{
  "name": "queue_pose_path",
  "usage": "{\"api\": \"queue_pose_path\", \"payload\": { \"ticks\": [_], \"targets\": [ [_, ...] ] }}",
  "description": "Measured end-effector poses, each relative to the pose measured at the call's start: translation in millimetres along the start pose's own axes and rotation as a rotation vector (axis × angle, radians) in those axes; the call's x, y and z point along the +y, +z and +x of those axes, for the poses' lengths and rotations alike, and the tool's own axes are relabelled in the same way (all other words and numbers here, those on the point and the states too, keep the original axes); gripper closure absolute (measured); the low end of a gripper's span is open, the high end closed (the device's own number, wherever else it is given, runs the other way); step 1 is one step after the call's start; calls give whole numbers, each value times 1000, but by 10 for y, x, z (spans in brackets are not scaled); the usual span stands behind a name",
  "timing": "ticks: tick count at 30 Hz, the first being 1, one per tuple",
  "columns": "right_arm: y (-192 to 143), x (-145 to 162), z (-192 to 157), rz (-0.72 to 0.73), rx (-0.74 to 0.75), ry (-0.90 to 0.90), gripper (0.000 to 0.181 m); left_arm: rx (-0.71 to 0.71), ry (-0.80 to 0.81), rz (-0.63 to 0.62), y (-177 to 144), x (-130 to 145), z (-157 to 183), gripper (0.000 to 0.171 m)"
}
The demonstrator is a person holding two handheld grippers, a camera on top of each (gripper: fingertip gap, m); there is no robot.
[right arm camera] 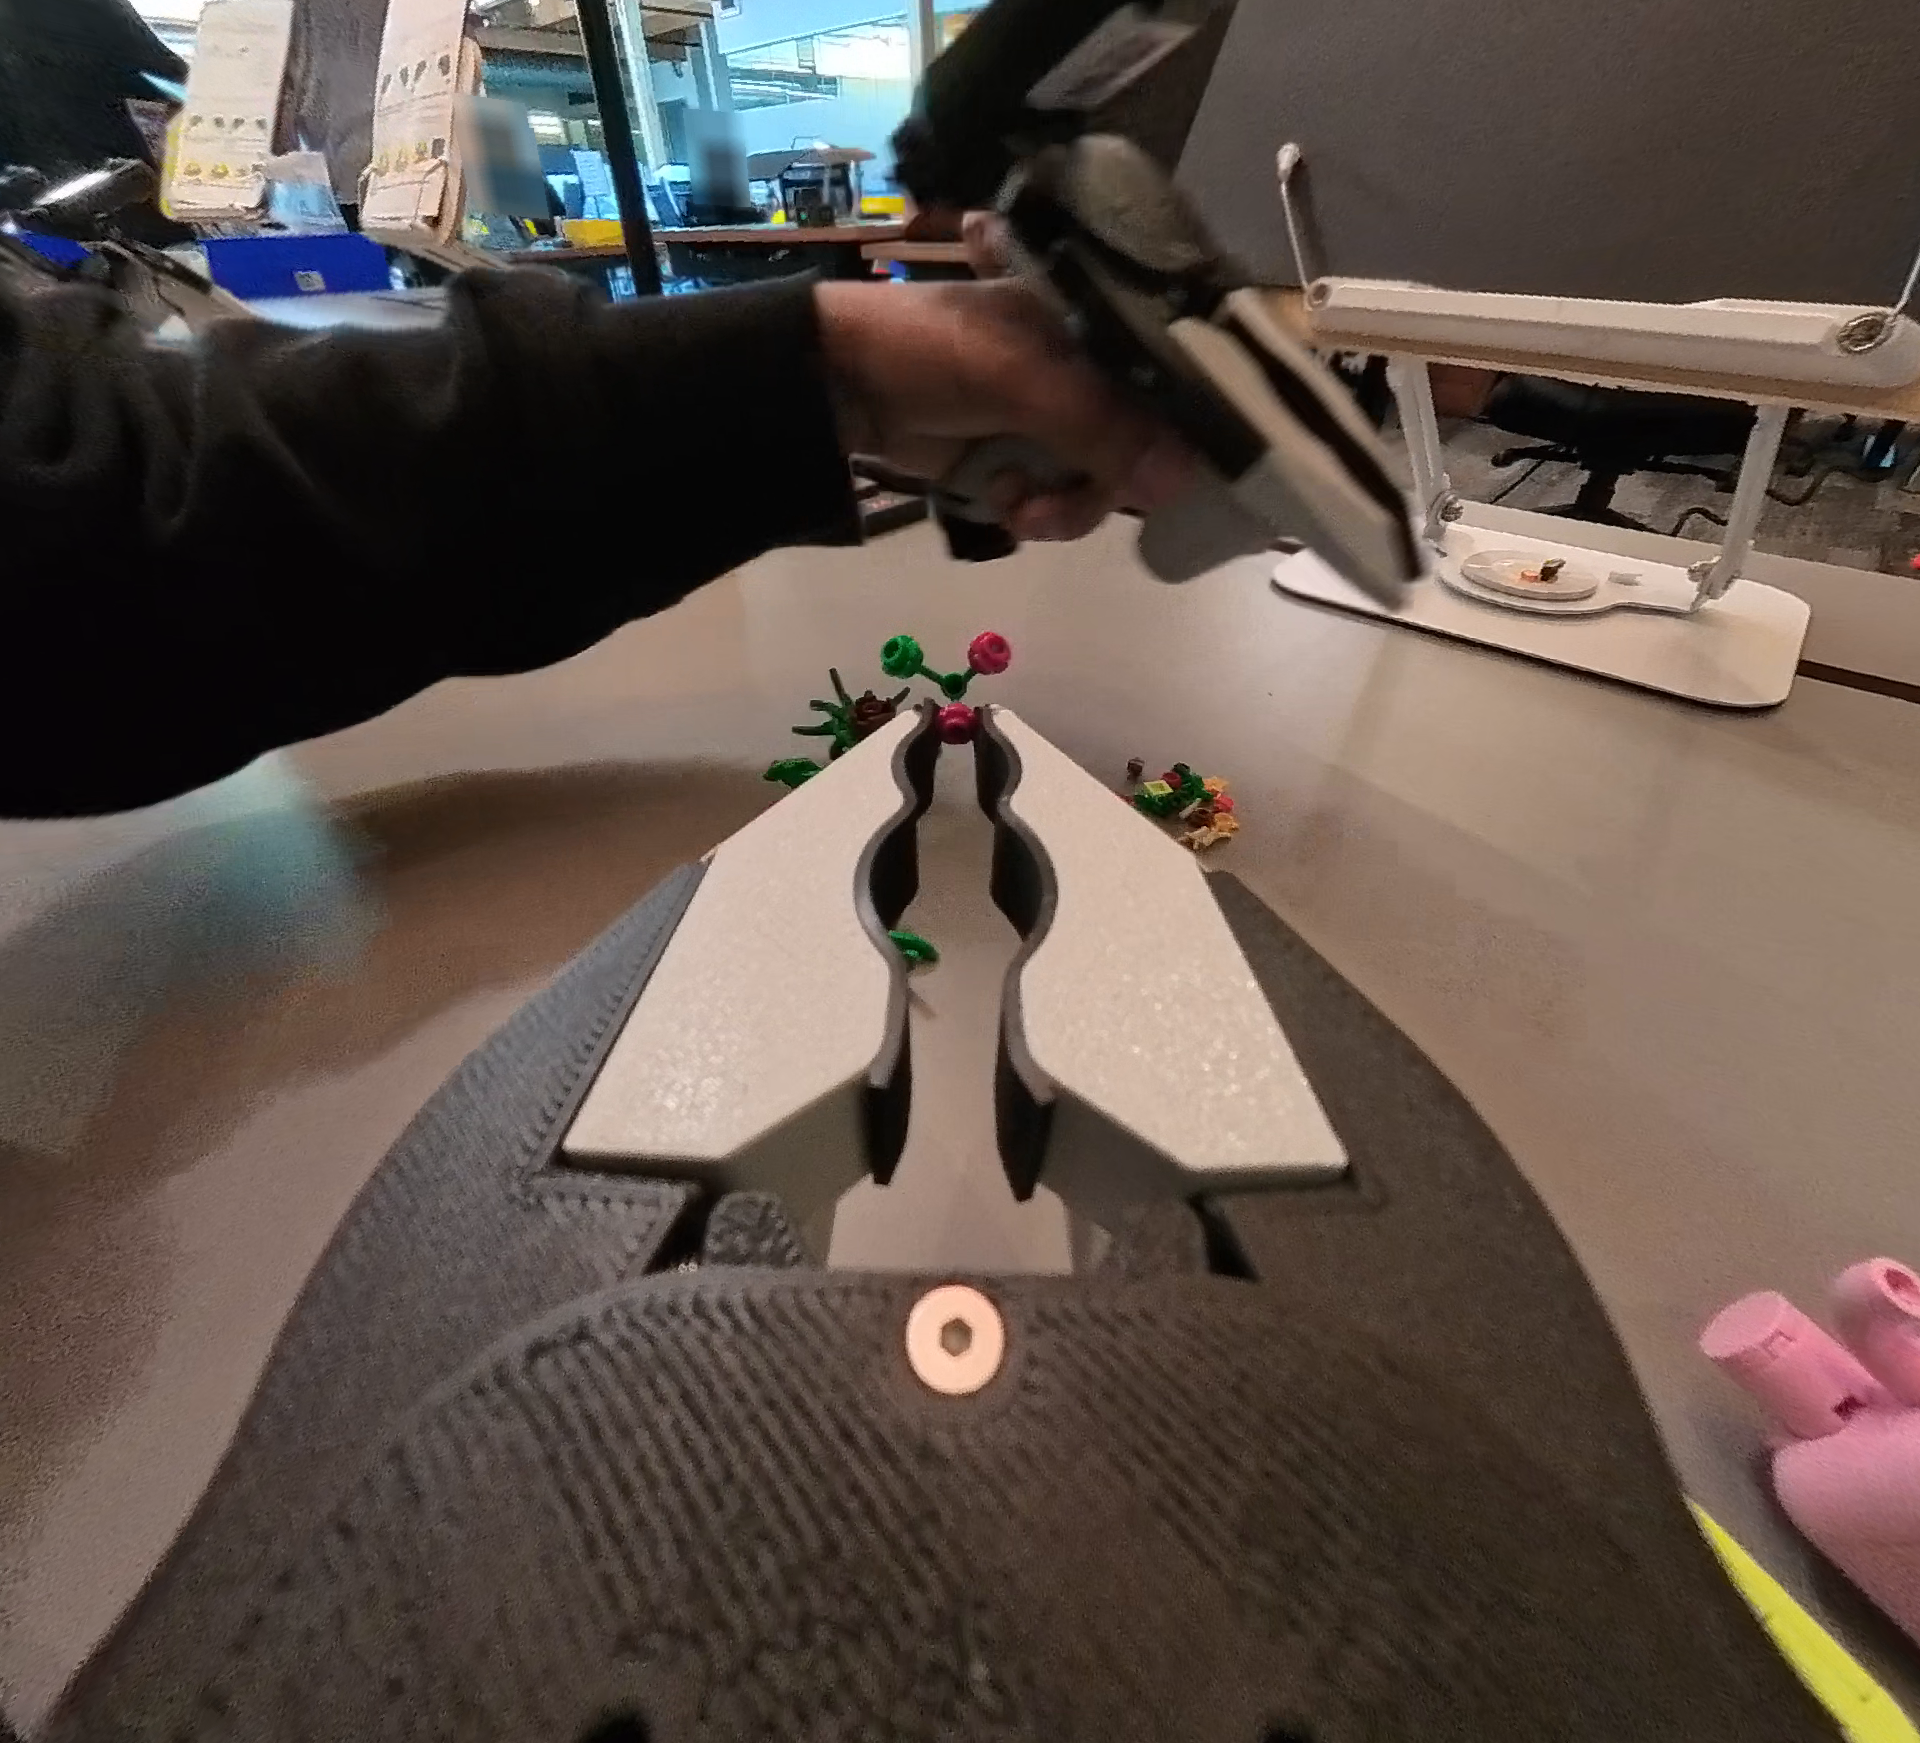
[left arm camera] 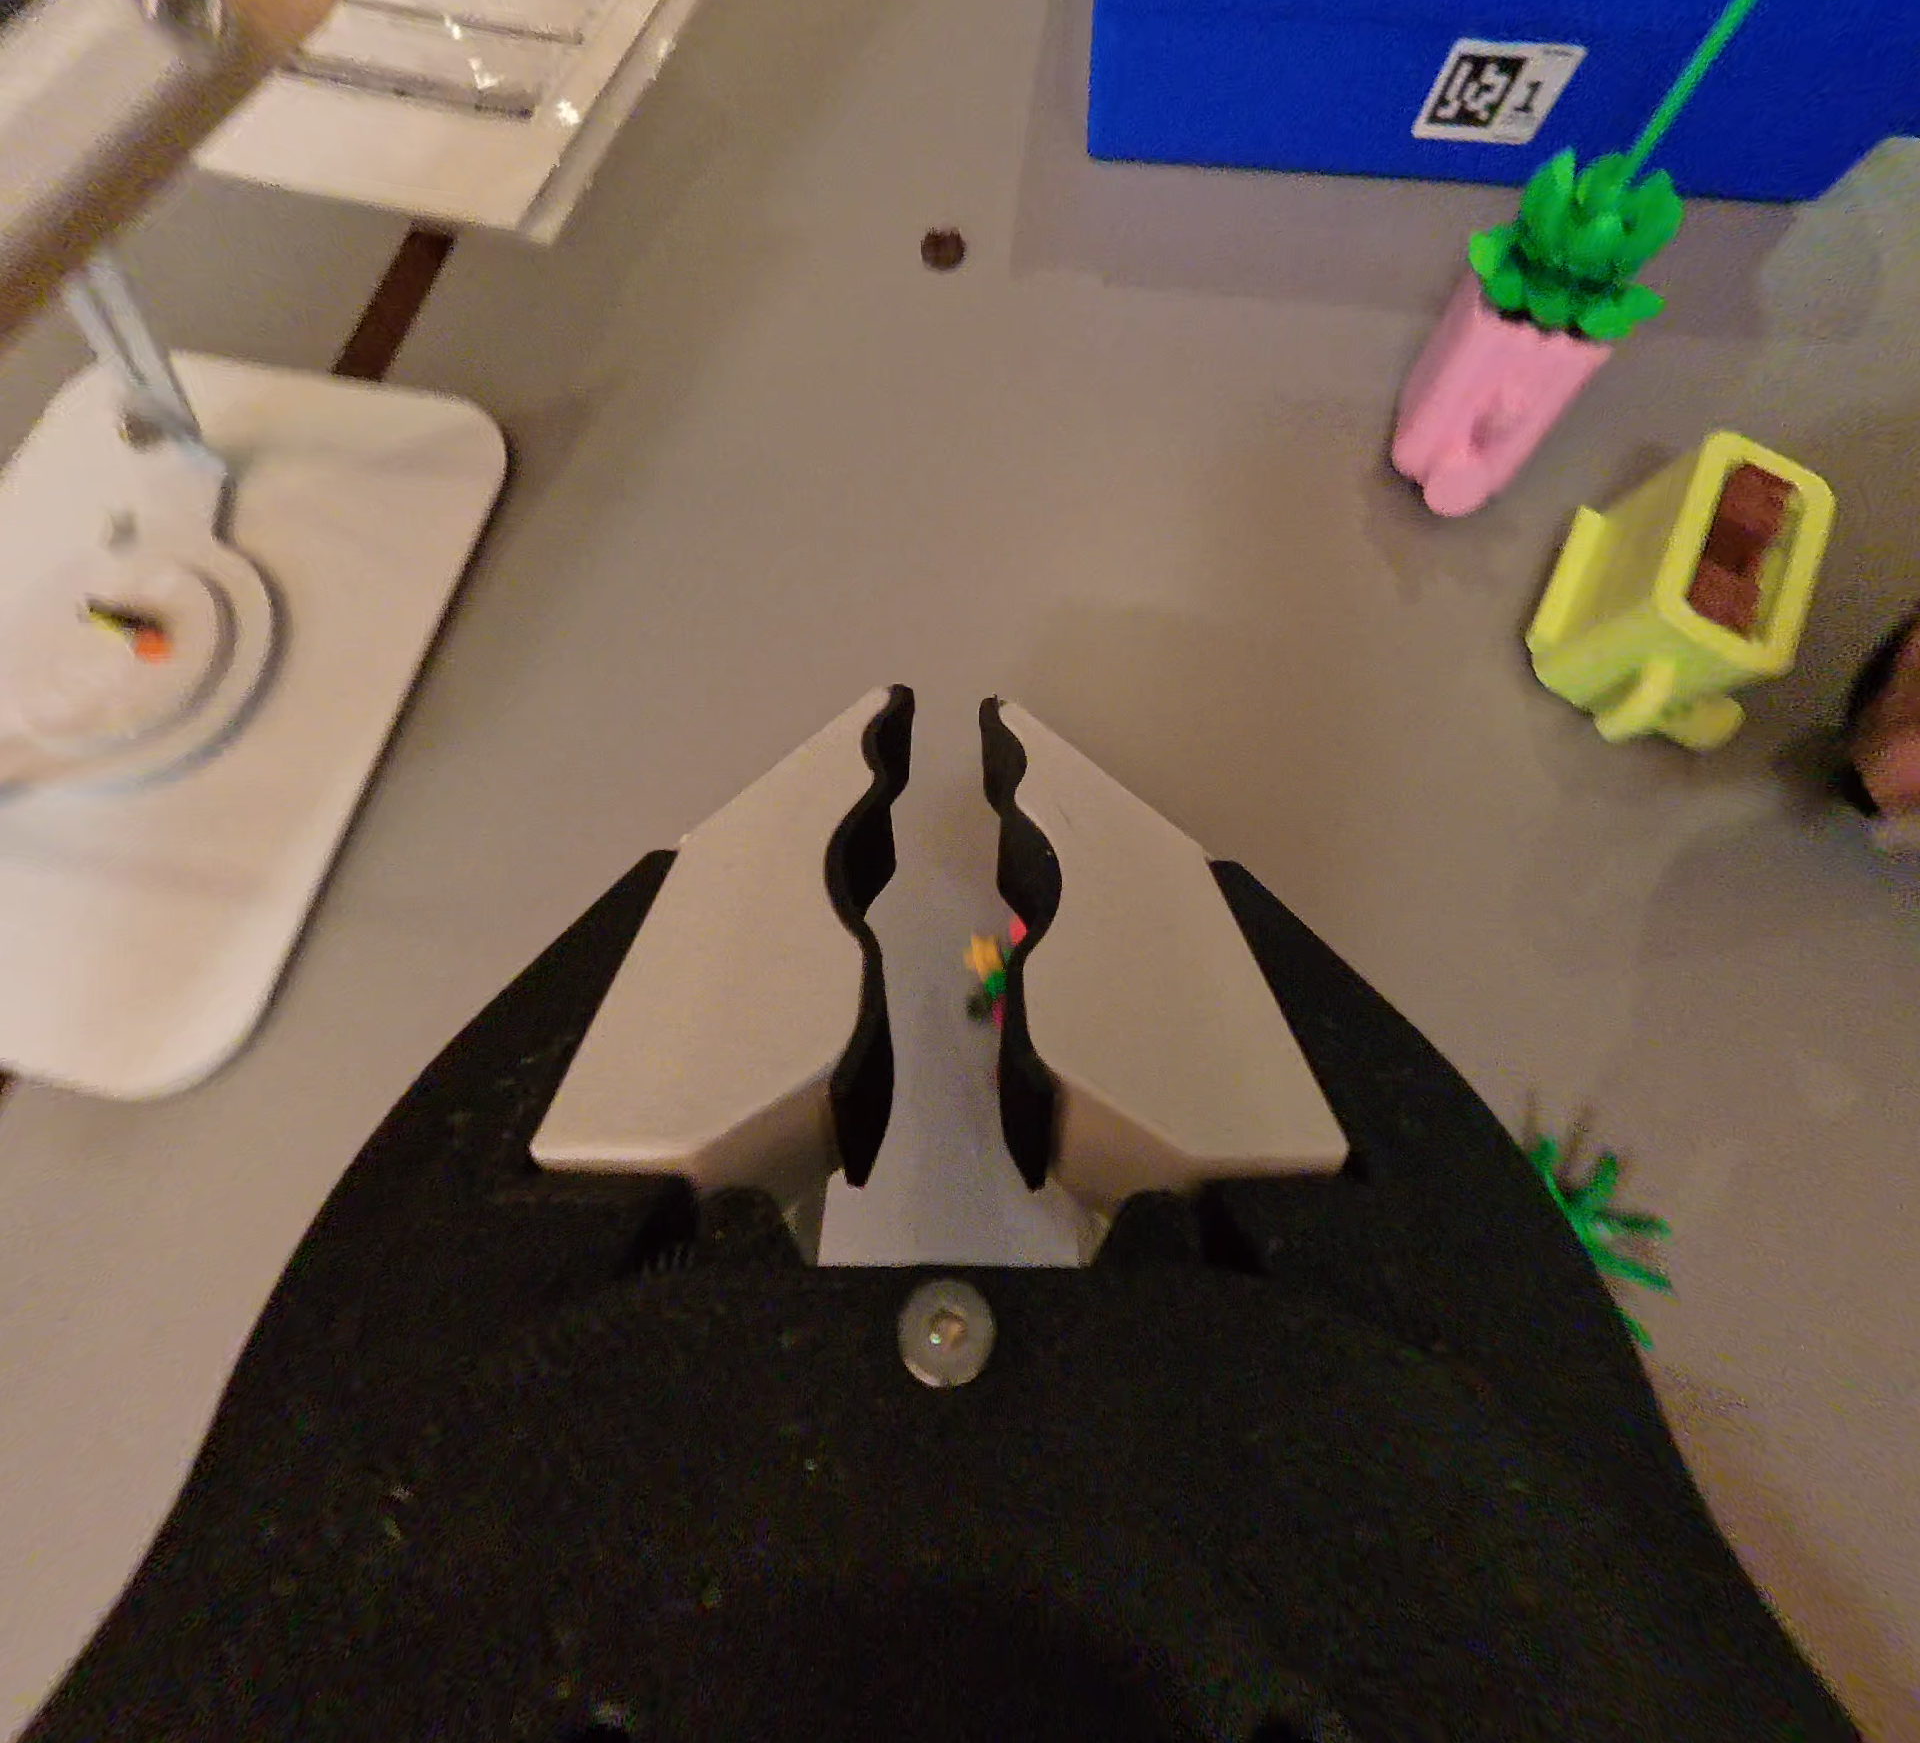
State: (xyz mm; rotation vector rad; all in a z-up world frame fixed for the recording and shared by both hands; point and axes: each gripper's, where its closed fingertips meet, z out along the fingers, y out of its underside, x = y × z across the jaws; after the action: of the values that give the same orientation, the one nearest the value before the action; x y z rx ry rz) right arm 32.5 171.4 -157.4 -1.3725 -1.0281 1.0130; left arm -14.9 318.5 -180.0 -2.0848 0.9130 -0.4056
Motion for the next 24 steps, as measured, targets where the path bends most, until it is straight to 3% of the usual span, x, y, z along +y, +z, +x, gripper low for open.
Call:
{"api": "queue_pose_path", "payload": {
  "ticks": [4,7,10,13,16,19,21,24],
  "targets": [
    [-17,-18,-6,14,-8,4,176,46,171,-63,568,-464,56,157],
    [-30,-30,-5,24,-11,8,176,125,168,-111,1124,-700,113,147],
    [-41,-40,-9,32,-17,12,176,128,110,-181,1663,-794,75,136],
    [-60,-52,-5,40,-24,25,176,84,136,-215,2006,-823,36,136],
    [-100,-73,8,58,-30,50,176,63,114,-237,2170,-787,24,142],
    [-138,-95,33,76,-35,81,176,23,83,-250,2206,-718,-60,161],
    [-156,-107,43,85,-40,95,176,39,34,-234,2158,-715,-59,171],
    [-159,-109,40,87,-43,97,176,65,-11,-196,1960,-721,-27,171]
  ]
}}
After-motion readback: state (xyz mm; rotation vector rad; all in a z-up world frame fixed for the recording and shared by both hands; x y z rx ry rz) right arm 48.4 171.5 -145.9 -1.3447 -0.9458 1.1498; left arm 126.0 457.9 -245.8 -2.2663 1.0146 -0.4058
